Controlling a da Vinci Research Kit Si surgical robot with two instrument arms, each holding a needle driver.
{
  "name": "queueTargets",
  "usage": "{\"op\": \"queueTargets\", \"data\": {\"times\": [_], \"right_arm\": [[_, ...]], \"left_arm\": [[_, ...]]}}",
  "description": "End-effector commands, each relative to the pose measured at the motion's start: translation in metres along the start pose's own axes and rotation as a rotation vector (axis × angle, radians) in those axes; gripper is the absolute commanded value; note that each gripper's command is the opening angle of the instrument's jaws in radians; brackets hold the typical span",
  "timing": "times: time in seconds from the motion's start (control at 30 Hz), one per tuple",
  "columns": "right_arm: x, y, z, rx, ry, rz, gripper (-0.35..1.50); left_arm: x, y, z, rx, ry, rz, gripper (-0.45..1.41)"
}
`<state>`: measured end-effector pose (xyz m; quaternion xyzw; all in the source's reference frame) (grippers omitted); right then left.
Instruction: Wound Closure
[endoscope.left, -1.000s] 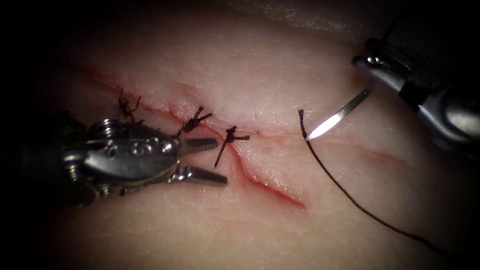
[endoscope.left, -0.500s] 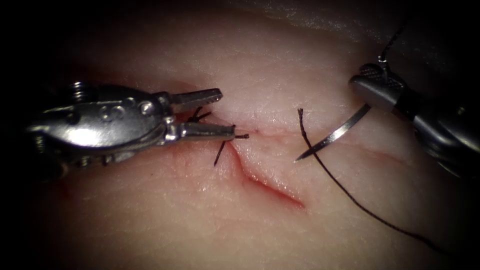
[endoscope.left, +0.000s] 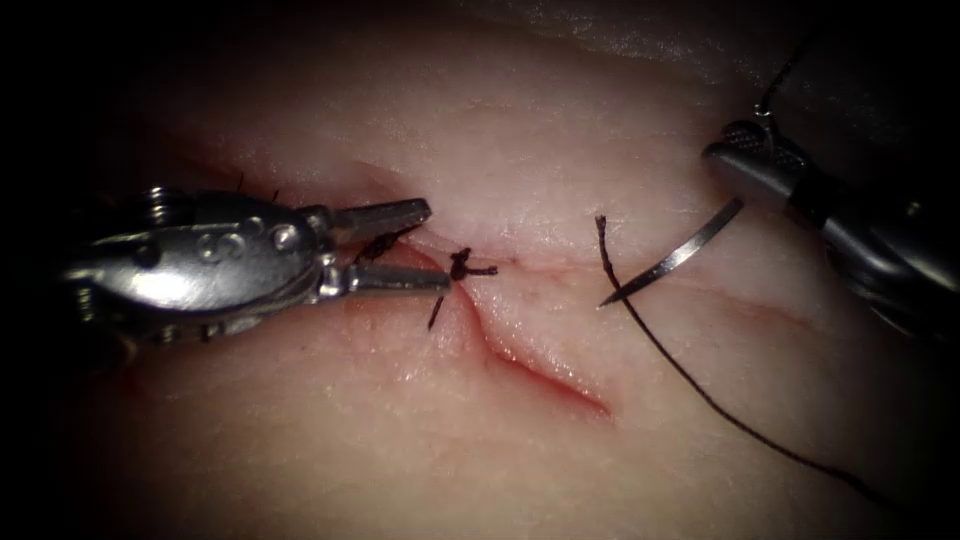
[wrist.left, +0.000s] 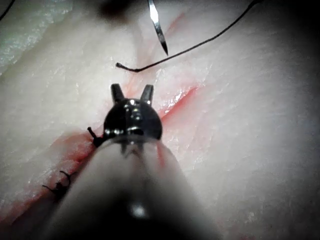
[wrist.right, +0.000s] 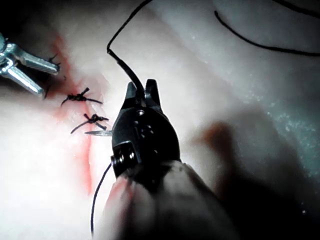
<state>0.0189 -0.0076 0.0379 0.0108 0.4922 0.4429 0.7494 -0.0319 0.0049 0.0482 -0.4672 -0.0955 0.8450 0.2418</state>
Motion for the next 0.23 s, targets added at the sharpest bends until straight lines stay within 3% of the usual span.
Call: {"op": "queueTargets", "data": {"times": [0.03,0.23], "right_arm": [[-0.0004,-0.0006,0.0008,0.005,0.0,-0.003,-0.35],[-0.0004,-0.0008,0.0008,0.01,-0.004,-0.003,-0.35]], "left_arm": [[-0.0004,0.0002,0.0007,0.0,-0.002,0.0,0.44],[-0.0004,0.0002,0.0006,-0.001,-0.002,0.0,0.44]]}}
